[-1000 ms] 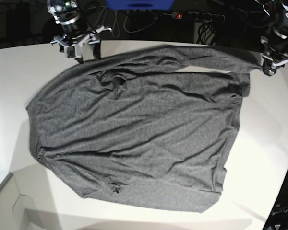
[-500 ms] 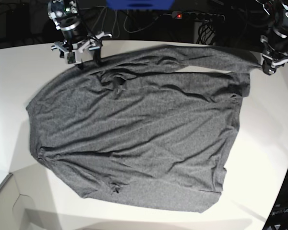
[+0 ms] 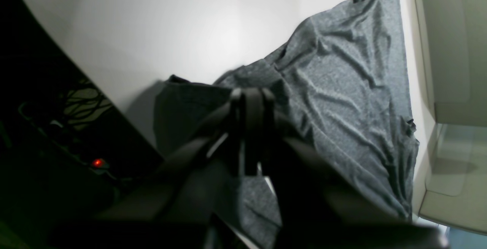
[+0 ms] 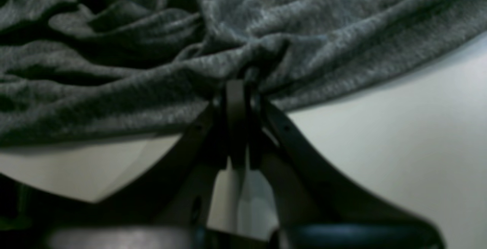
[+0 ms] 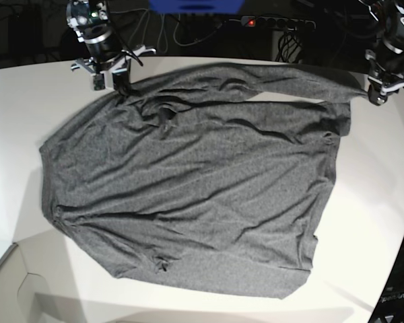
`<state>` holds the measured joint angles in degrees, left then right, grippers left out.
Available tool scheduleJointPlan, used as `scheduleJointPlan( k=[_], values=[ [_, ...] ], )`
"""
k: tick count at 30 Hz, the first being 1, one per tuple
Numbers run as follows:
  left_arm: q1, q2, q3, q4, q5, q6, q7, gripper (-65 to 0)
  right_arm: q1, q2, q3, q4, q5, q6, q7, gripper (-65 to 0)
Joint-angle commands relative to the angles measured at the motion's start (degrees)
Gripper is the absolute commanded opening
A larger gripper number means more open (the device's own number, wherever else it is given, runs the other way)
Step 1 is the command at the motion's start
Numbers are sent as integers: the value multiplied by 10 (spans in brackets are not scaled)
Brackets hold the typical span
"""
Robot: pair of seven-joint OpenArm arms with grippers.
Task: Layout the t-shirt on the table in an organized manner, then fold the t-shirt properly
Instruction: 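Lift the shirt edge with both grippers and pull it taut, then fold the held edge with both grippers over onto the shirt body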
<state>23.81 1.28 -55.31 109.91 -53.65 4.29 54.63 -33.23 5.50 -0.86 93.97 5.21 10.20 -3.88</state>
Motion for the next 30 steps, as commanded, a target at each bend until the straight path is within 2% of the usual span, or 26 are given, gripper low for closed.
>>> scheduleJointPlan(
  k=[1, 10, 17, 30],
  values=[
    [1, -4, -3, 11, -13, -1, -3, -648, -14, 2, 14, 15, 4, -2, -2, -650],
    [-2, 7, 0, 14, -20, -1, -3, -648, -36, 1, 70, 104, 5, -1, -3, -650],
    [-3, 5, -1, 14, -72, -1, -2, -648, -45, 2, 69, 120, 5, 0, -6, -650],
    [-68, 4, -2, 8, -65, 5, -2, -648, -5, 3, 69, 117, 1, 0, -8, -650]
  ],
)
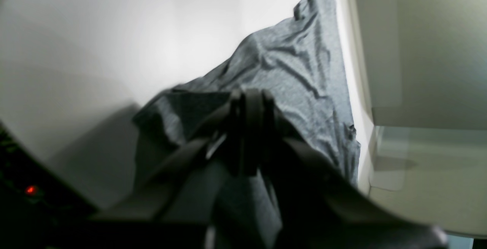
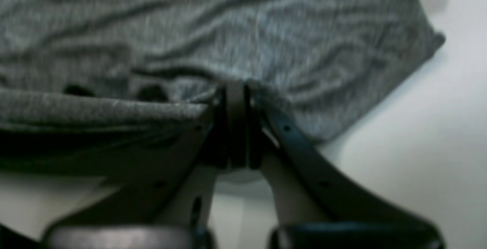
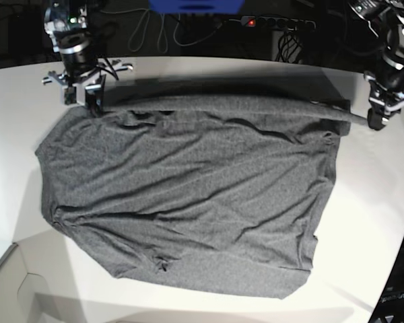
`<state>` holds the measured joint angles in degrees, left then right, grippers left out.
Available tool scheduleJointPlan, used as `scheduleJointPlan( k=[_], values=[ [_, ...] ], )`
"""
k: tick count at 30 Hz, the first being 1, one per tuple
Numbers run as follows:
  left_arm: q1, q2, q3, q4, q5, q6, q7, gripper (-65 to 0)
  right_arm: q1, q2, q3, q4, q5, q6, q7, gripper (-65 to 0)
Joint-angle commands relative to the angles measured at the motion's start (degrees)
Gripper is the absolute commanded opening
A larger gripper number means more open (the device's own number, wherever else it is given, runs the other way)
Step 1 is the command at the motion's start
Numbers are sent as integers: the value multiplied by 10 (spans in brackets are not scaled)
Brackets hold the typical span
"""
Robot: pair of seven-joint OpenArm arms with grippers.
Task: Layout the t-shirt on the table in an organized manner, then fold the t-shirt properly
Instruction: 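Fold the held edge with both grippers over onto the shirt body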
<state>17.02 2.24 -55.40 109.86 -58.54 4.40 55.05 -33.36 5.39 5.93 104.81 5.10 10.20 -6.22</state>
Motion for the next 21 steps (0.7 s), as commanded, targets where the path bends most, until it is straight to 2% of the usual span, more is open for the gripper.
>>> scheduleJointPlan(
  k=[1, 6, 21],
  values=[
    [0, -5, 0, 9, -5, 4, -6, -648, 0, 4, 1, 8, 2, 0, 15, -650],
    [1, -3, 1, 9, 31, 4, -6, -648, 16, 4, 1, 7, 2, 0, 9, -650],
    [-30, -2, 1, -20, 60, 4, -6, -649, 103, 4, -2, 6, 2, 0, -89, -650]
  ],
)
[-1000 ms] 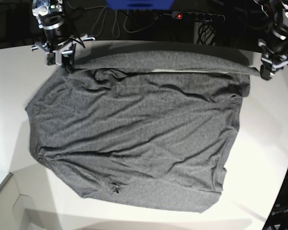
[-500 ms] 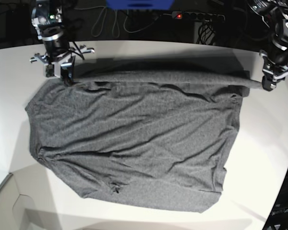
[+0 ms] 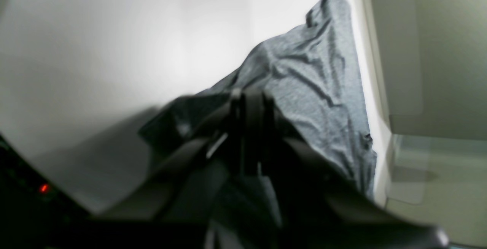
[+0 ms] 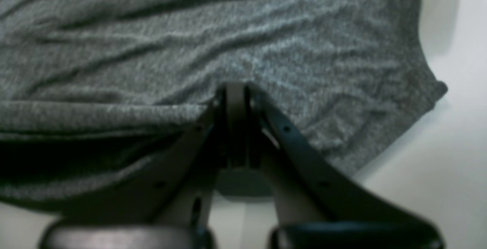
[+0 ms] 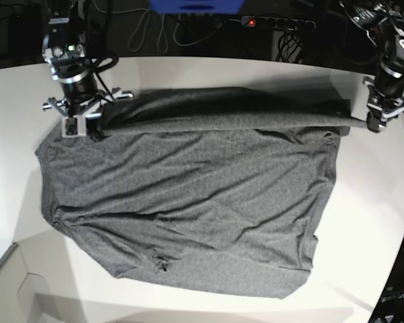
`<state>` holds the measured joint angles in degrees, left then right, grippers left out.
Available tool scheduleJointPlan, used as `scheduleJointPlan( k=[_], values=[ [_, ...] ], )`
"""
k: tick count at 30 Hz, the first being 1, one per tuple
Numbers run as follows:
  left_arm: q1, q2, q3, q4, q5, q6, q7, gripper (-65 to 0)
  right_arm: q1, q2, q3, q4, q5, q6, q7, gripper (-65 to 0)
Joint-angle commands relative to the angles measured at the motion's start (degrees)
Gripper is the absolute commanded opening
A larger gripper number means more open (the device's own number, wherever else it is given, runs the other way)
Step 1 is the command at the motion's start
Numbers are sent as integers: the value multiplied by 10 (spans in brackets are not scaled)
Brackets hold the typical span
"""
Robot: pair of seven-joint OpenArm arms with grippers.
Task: Layout the t-shirt on the table in an organized manner, then fold the t-shirt properly
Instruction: 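Fold the held edge with both grippers over onto the shirt body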
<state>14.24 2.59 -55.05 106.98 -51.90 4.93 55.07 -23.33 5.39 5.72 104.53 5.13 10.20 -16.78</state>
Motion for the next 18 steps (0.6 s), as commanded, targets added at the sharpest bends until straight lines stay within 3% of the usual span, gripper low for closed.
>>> scheduleJointPlan(
  k=[1, 18],
  values=[
    [-3, -5, -2, 4, -5, -1, -6, -649, 8, 4, 0, 9, 2, 0, 10, -650],
    [-25, -9, -3, -42, -5, -1, -6, -649, 95, 3, -6, -42, 2, 0, -7, -650]
  ],
)
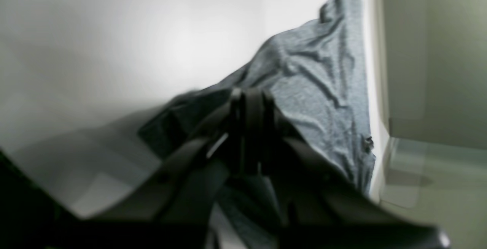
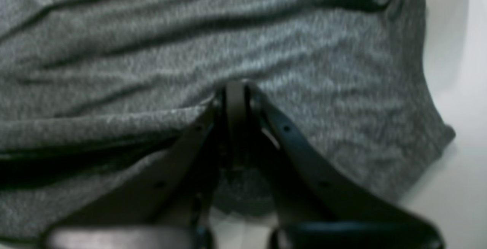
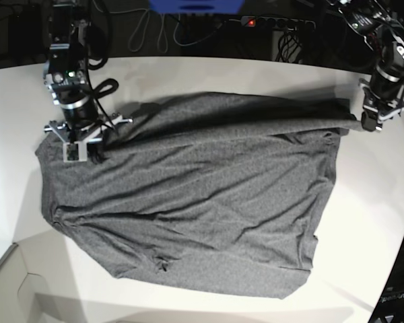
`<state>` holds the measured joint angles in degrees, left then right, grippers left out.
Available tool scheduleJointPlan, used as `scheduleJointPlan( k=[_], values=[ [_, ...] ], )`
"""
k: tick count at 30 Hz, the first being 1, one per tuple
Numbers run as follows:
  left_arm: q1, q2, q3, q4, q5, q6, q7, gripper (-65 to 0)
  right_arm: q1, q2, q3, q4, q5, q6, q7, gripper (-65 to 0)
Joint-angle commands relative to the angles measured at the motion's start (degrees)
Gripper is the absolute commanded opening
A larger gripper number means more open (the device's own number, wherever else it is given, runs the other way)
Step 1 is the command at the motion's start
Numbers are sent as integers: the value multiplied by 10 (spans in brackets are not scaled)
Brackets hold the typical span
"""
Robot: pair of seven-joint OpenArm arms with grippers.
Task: Layout the t-shirt on the table in an organized manner, then fold the t-shirt properly
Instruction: 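Fold the held edge with both grippers over onto the shirt body, then lower the folded edge with both grippers onto the shirt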
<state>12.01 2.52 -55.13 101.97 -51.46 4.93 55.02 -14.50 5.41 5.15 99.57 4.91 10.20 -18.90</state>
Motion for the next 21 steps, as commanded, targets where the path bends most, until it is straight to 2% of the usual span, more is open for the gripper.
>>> scheduleJointPlan(
  k=[1, 8, 11, 21],
  values=[
    [-4, -8, -2, 5, -9, -1, -6, -649, 11, 3, -5, 3, 4, 0, 14, -650],
    [-26, -10, -1, -12, -9, -1, -7, -649, 42, 11, -29, -34, 4, 0, 14, -650],
    [-39, -20, -1, -29, -9, -1, -6, -649, 48, 11, -30, -42, 4, 0, 14, -650],
    [-67, -22, 0, -60, -8, -1, -6, -649, 78, 11, -31, -55, 4, 0, 14, -650]
  ],
)
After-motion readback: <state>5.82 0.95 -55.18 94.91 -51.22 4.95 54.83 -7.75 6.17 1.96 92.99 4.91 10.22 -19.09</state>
